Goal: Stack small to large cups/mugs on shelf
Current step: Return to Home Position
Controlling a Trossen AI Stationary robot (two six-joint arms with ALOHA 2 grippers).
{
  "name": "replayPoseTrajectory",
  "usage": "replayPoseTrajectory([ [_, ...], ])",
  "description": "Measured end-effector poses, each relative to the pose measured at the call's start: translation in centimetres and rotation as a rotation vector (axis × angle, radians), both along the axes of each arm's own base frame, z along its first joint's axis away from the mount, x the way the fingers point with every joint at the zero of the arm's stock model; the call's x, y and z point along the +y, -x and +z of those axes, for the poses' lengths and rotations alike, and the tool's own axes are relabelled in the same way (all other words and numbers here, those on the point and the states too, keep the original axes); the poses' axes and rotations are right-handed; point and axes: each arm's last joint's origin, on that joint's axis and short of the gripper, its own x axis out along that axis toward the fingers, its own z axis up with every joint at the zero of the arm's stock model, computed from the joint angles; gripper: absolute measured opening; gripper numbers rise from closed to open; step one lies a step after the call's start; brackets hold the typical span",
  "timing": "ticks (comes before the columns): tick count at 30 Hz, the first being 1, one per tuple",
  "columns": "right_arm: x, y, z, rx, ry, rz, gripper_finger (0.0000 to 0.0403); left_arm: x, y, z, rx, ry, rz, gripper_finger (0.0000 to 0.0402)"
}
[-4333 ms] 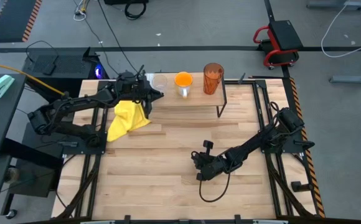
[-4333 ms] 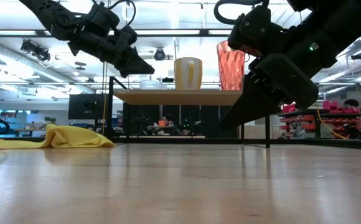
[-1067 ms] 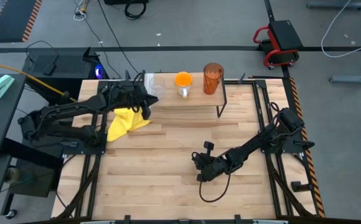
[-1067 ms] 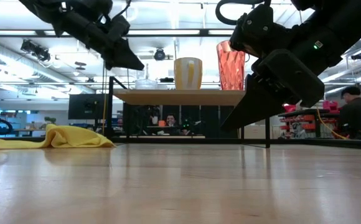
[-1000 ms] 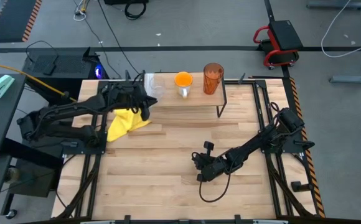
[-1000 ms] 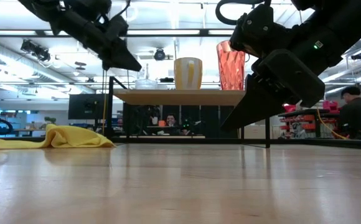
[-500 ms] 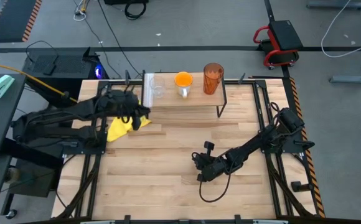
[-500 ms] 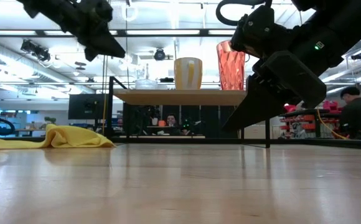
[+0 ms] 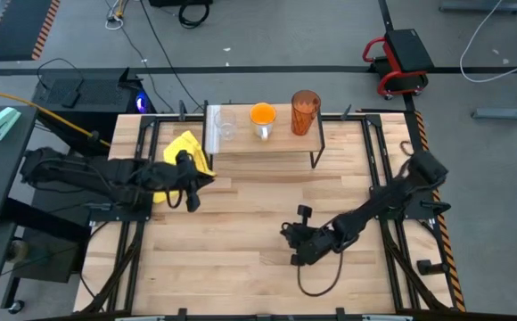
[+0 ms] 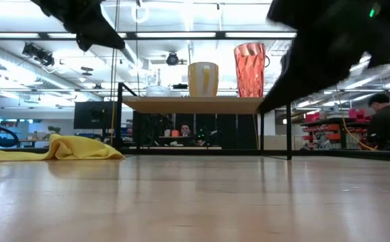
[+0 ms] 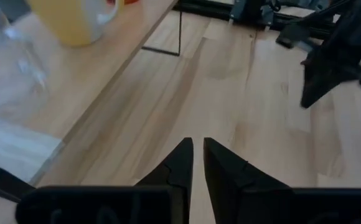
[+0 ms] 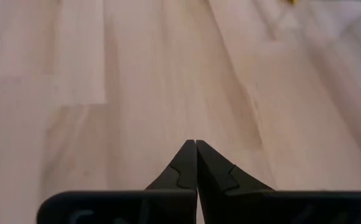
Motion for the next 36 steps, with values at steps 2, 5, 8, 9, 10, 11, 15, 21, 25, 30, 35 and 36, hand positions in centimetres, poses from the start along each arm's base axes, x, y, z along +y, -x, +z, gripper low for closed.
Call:
replayPoseTrajectory([
  [2, 0.0, 0.7, 1.7, -0.023, -0.012, 0.012, 0.0005, -0.6, 0.0, 0.1, -0.003, -0.035, -0.017, 0.0044],
  [5, 0.0, 1.8, 4.5, -0.089, -0.022, 0.027, 0.0005, -1.3, 0.1, 0.1, -0.002, -0.064, -0.062, 0.0045],
  [8, 0.0, 3.0, 7.3, -0.167, -0.022, 0.057, 0.0005, -1.8, 0.1, 0.3, -0.014, -0.081, -0.102, 0.0047],
  [9, 0.0, 3.4, 8.1, -0.191, -0.023, 0.068, 0.0005, -2.0, 0.1, 0.3, -0.022, -0.084, -0.112, 0.0047],
  [10, -0.1, 3.9, 8.9, -0.213, -0.029, 0.081, 0.0005, -2.2, 0.1, 0.4, -0.033, -0.083, -0.123, 0.0047],
  [11, 0.0, 4.3, 9.6, -0.233, -0.036, 0.096, 0.0005, -2.4, 0.1, 0.5, -0.043, -0.081, -0.133, 0.0047],
  [15, 0.2, 6.2, 12.1, -0.304, -0.068, 0.153, 0.0005, -3.3, 0.0, 1.0, -0.094, -0.077, -0.178, 0.0048],
  [21, 0.9, 8.9, 14.5, -0.382, -0.154, 0.229, 0.0005, -4.4, 0.3, 1.1, -0.122, -0.048, -0.232, 0.0042],
  [25, 0.9, 10.4, 15.8, -0.425, -0.201, 0.261, 0.0005, -4.7, 0.3, 1.1, -0.121, -0.033, -0.240, 0.0039],
  [30, 0.9, 12.2, 16.6, -0.416, -0.303, 0.291, 0.0005, -4.7, 0.4, 1.0, -0.123, 0.014, -0.219, 0.0044],
  [35, 2.3, 13.8, 16.4, -0.417, -0.364, 0.340, 0.0005, -6.2, 0.4, 0.7, -0.153, 0.010, -0.314, 0.0045],
  [36, 3.0, 14.1, 16.0, -0.434, -0.376, 0.354, 0.0005, -6.8, 0.5, 0.2, -0.180, 0.009, -0.349, 0.0044],
])
